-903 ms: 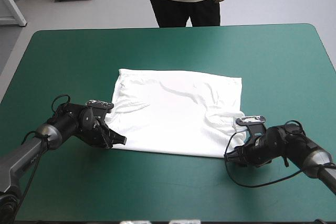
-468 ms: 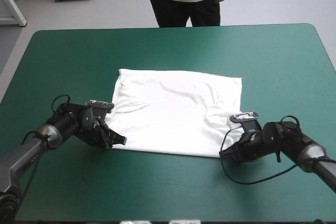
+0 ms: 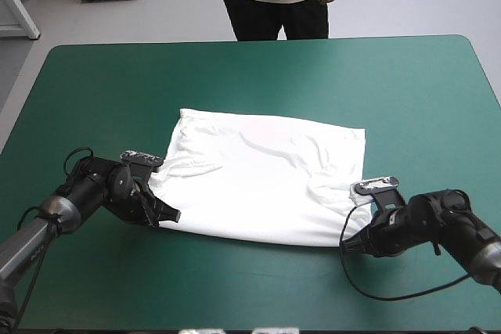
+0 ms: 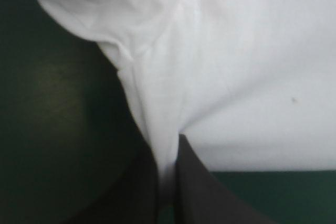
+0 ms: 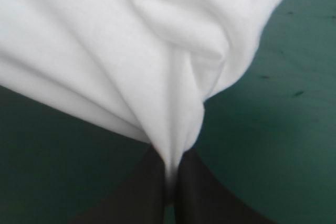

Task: Fold the cloth

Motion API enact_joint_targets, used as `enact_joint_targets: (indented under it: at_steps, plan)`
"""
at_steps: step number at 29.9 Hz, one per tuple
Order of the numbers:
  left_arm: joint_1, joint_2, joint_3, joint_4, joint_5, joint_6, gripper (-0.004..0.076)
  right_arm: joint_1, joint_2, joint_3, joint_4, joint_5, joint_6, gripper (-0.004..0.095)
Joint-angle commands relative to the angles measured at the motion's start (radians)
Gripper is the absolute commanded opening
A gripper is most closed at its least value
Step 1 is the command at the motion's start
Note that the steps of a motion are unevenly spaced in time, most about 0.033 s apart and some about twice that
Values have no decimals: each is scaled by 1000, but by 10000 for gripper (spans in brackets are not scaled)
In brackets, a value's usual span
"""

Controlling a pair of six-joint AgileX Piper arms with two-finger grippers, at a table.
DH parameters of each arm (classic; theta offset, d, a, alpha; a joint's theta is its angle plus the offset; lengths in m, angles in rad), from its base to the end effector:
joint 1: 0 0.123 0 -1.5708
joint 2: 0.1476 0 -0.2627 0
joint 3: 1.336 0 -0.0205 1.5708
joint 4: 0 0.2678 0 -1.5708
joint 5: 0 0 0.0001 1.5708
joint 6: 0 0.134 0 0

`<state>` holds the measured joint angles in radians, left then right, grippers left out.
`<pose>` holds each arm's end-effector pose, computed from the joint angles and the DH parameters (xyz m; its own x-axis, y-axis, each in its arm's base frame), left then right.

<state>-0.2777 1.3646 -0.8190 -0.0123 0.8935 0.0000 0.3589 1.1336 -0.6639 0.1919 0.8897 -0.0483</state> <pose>0.2524 -0.0733 0.1543 -0.9408 0.2602 -0.2171 0.2689 0.9631 -0.0110 0.2001 0.0963 0.1675 -0.9185 -0.2671 -0.2917 -0.3229 0.9323 0.1630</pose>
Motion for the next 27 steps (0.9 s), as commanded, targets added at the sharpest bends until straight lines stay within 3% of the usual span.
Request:
enact_joint_targets:
  at_steps: [1,7,12,20,27]
  plan:
    - [1,-59,-20,12,43,0,-9,2,-102,-19,-20,85,14,-17]
    - [1,-182,-29,31,88,0,-9,2,-228,-19,-26,138,65,-17]
    - [1,-185,-113,93,87,-6,-9,2,-247,-68,-26,159,87,-17]
    - [1,-1,-313,103,10,-6,-9,-14,-191,-203,-70,85,93,-17]
    - [1,212,-535,103,-67,-10,-9,-143,-19,-288,-52,-24,-7,-17]
